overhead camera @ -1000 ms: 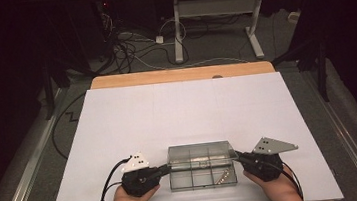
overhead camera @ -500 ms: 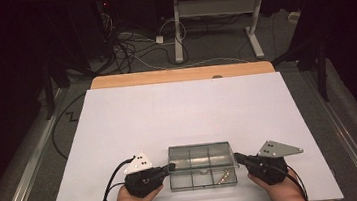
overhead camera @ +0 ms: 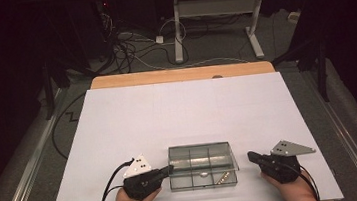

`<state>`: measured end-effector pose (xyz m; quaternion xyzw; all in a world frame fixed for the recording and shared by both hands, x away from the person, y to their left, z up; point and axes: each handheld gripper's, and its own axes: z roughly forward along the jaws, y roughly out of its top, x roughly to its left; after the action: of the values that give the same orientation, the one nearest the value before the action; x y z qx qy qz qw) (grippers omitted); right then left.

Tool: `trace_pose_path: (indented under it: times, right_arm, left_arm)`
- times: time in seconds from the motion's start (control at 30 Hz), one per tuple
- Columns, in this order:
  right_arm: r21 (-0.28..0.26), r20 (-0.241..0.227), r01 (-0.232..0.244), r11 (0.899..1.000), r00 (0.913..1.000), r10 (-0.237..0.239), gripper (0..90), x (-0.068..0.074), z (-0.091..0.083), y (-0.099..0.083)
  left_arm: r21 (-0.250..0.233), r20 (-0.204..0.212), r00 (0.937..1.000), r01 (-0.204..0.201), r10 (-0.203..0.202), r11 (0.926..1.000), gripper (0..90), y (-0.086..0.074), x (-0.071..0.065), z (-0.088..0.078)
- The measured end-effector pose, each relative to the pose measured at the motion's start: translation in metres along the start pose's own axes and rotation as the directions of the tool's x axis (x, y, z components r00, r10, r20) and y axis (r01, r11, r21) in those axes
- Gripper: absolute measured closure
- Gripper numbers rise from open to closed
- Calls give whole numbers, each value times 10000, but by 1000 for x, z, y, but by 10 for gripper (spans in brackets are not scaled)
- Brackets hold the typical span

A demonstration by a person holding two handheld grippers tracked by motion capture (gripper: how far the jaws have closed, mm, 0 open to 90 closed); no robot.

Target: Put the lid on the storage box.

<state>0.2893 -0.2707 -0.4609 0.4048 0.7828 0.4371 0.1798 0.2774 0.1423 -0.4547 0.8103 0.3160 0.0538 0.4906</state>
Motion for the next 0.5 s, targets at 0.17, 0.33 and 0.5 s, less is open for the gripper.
trace_pose_path:
  times: [0.17,0.33,0.5]
  right_arm:
    - [459,232,-362,9983,9991,352,547,-7,3,-5]
    - [481,824,-371,9982,9960,331,79,-7,9,-1]
    - [367,953,-393,9986,9948,356,0,-5,12,3]
  left_arm:
    - [23,-32,10000,-4,4,10000,872,-4,-2,-4]
    - [18,-139,9999,-10,11,10000,872,-8,-2,-8]
    - [121,-103,9999,-41,42,9999,872,-14,0,-9]
